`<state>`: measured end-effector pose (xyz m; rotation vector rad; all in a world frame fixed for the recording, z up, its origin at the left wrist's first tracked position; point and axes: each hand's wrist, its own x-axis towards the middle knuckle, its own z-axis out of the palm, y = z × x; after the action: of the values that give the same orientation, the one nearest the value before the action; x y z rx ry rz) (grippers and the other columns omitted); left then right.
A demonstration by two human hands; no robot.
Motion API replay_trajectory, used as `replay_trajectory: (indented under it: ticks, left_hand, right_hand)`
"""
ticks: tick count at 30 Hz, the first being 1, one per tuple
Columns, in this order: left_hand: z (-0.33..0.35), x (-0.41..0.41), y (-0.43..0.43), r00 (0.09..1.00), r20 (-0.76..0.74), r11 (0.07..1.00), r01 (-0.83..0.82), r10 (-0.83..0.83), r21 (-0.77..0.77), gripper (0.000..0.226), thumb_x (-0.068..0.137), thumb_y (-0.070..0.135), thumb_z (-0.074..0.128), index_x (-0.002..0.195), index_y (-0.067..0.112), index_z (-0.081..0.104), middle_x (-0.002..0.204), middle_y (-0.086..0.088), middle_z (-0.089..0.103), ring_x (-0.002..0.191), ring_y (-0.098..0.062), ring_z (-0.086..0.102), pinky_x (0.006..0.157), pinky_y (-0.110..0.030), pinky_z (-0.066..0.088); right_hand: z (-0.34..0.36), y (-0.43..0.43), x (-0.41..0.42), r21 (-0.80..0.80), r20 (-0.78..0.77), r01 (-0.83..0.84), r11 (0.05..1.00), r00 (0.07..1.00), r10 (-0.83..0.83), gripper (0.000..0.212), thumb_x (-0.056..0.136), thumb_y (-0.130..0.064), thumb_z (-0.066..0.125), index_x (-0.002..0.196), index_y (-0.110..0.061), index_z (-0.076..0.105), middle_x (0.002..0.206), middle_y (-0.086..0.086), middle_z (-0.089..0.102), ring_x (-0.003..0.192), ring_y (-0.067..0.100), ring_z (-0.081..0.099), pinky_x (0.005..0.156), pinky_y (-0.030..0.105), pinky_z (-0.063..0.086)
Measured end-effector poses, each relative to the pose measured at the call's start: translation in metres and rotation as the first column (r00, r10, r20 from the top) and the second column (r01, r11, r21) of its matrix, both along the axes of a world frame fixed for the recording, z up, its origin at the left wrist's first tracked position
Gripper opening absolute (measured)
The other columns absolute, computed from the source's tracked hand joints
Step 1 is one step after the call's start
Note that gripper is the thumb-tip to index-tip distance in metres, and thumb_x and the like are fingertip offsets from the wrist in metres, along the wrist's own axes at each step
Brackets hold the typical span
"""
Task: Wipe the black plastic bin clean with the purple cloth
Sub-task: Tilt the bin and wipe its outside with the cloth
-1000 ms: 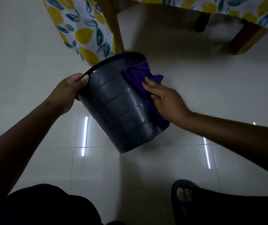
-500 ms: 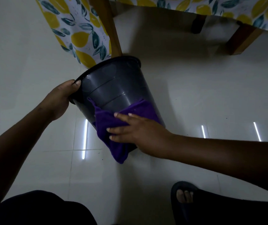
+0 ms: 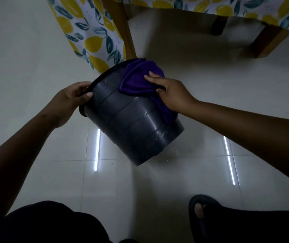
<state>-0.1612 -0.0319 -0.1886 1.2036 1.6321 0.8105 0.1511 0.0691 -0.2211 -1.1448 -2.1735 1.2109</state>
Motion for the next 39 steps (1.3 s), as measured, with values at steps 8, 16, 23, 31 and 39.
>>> replay_trajectory:
  ticks: [8, 16, 23, 31, 39]
  left_hand:
    - [0.002, 0.013, 0.0, 0.998, -0.056, 0.999, 0.004, -0.006, -0.041, 0.033, 0.085, 0.044, 0.06, 0.113, 0.027, 0.065, 0.101, -0.01, 0.069, 0.086, -0.028, 0.061, 0.071, -0.046, 0.047]
    - [0.008, 0.023, 0.005, 0.997, -0.076, 0.999, -0.028, 0.025, -0.042, 0.03, 0.09, 0.048, 0.057, 0.105, 0.022, 0.065, 0.085, -0.004, 0.065, 0.07, -0.023, 0.057, 0.059, -0.032, 0.045]
    - [0.017, 0.043, 0.01, 0.991, -0.13, 0.999, -0.034, 0.033, -0.004, 0.014, 0.097, 0.033, 0.055, 0.098, 0.022, 0.063, 0.076, 0.008, 0.063, 0.062, -0.003, 0.057, 0.054, -0.024, 0.044]
    - [0.03, 0.068, 0.014, 1.0, 0.014, 0.998, -0.006, 0.005, 0.068, 0.016, 0.09, 0.004, 0.064, 0.101, 0.016, 0.063, 0.077, 0.018, 0.072, 0.072, 0.006, 0.066, 0.059, -0.007, 0.046]
    - [0.035, 0.069, 0.026, 1.0, 0.007, 0.985, -0.024, 0.023, 0.17, 0.024, 0.081, 0.017, 0.075, 0.104, 0.013, 0.069, 0.109, -0.011, 0.071, 0.104, -0.023, 0.067, 0.095, -0.039, 0.053]
  right_hand:
    - [0.0, -0.08, 0.007, 0.326, 0.089, -0.209, 0.922, 0.978, 0.191, 0.049, 0.088, 0.002, 0.049, 0.13, -0.024, 0.053, 0.146, -0.002, 0.042, 0.139, 0.036, 0.026, 0.114, 0.042, 0.025]
    - [-0.004, -0.091, 0.008, 0.389, 0.191, -0.388, 0.835, 0.921, 0.34, 0.049, 0.086, 0.001, 0.048, 0.128, -0.023, 0.055, 0.144, -0.005, 0.044, 0.141, 0.031, 0.024, 0.112, 0.038, 0.025]
    - [0.005, -0.039, 0.01, 0.259, -0.007, -0.074, 0.963, 0.997, 0.078, 0.046, 0.093, -0.003, 0.039, 0.132, -0.024, 0.051, 0.148, -0.001, 0.038, 0.139, 0.02, 0.032, 0.117, 0.026, 0.02]
    - [0.006, -0.017, 0.028, 0.01, -0.064, 0.141, 0.99, 0.988, -0.14, 0.058, 0.09, 0.01, 0.043, 0.137, -0.024, 0.043, 0.15, -0.001, 0.033, 0.134, 0.002, 0.026, 0.111, 0.009, 0.015]
    - [0.01, -0.004, 0.032, -0.105, -0.11, 0.278, 0.955, 0.951, -0.289, 0.06, 0.088, 0.009, 0.042, 0.137, -0.026, 0.043, 0.149, -0.005, 0.037, 0.135, 0.003, 0.031, 0.11, 0.009, 0.019]
